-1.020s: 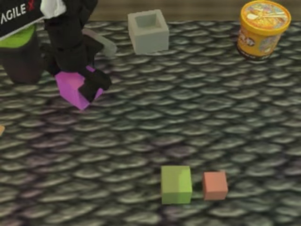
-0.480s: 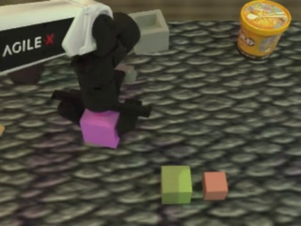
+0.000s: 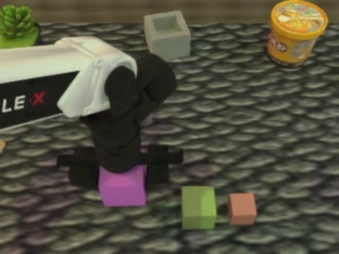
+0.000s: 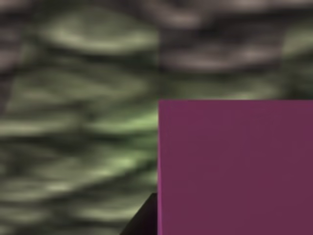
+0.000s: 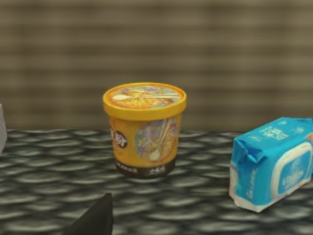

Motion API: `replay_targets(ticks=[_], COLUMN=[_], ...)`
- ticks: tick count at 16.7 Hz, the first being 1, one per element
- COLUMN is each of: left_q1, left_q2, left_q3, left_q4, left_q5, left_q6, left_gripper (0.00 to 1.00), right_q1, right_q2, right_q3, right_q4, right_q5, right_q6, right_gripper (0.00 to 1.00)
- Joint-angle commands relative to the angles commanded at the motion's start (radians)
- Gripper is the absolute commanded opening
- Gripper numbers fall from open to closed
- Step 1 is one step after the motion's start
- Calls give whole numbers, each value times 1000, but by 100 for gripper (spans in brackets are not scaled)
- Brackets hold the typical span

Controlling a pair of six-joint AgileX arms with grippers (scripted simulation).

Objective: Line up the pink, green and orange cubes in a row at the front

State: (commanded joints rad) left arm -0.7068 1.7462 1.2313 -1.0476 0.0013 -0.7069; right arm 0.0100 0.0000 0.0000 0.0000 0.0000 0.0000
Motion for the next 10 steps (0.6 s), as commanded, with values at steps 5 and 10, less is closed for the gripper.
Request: replay_targets(ticks=[5,10], left_q1=[1,5], left_q2=[-2,41], left_q3=[-4,-69], left_q4=[0,110], left_q5=[0,0], left_q6=[-5,-5], left_gripper=[0,0], right_q1=[0,0], right_q2=[0,0], right_q3=[0,0], right_q4=[0,0], right_q5=[0,0], right_q6=[0,0], right_gripper=[100,100])
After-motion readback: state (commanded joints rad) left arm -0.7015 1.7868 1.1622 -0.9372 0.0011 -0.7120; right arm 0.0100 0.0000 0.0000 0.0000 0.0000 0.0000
